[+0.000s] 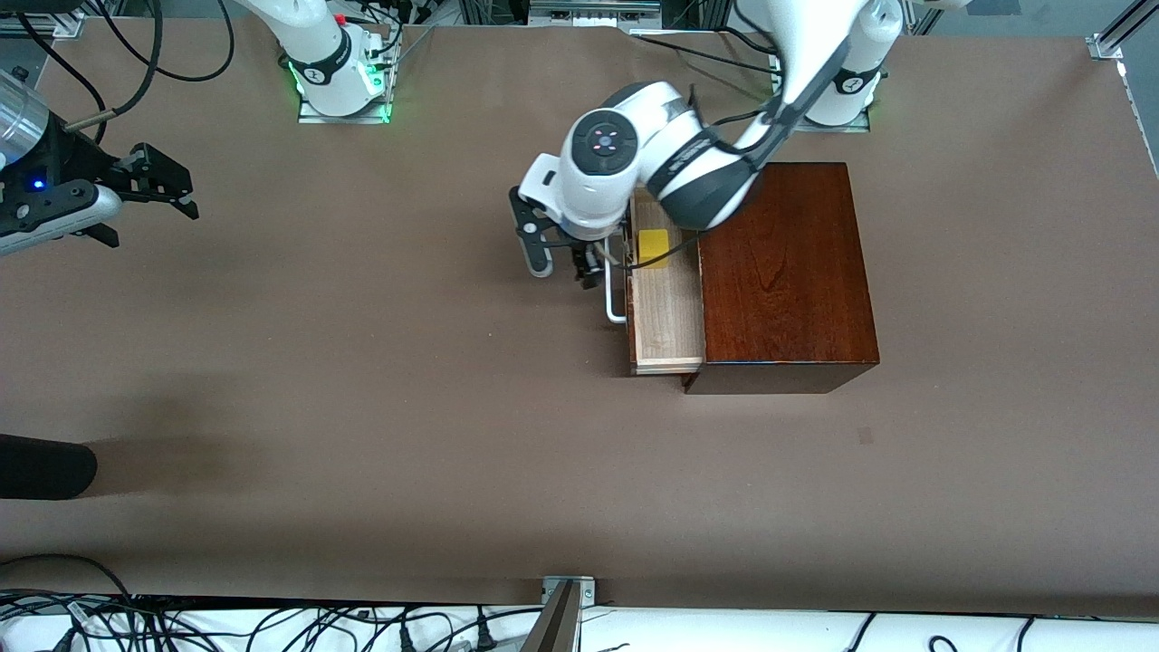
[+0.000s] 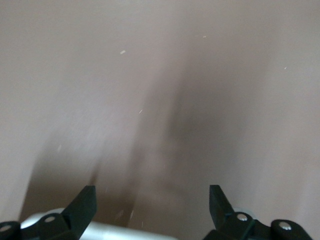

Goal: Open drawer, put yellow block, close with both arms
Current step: 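Push the drawer front with the left gripper into the box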

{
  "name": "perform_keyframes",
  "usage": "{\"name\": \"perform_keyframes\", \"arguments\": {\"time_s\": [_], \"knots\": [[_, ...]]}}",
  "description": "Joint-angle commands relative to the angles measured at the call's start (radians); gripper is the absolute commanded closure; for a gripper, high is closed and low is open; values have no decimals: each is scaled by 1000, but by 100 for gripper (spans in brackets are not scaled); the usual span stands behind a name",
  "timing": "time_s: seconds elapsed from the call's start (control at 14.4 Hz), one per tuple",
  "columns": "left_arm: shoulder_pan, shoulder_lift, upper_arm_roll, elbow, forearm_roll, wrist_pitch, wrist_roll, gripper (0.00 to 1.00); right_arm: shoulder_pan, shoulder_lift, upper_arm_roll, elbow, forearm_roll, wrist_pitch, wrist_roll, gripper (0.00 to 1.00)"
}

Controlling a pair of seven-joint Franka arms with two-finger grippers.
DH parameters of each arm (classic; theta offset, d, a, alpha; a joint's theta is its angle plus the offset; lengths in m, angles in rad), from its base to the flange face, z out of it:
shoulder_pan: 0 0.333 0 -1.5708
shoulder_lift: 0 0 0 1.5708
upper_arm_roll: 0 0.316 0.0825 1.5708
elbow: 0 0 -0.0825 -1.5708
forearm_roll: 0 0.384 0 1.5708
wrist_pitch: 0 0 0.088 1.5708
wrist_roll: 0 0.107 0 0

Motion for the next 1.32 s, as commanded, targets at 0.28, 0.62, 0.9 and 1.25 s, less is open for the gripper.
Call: {"name": "perform_keyframes", "arguments": {"time_s": [0.28, 0.62, 0.9, 1.25], "knots": [[-53, 57, 19, 17, 198, -128, 198, 0, -2, 3, -10, 29, -14, -8, 13, 0], [32, 46, 27, 27, 241, -352, 356, 0, 3, 23, -8, 28, -19, -7, 13, 0], [70, 43, 47, 26, 241, -470, 356, 0, -13, 47, -25, 26, -19, -2, 4, 0], [62, 41, 38, 30, 229, -464, 294, 0, -11, 49, -24, 28, -20, -5, 7, 0]]}}
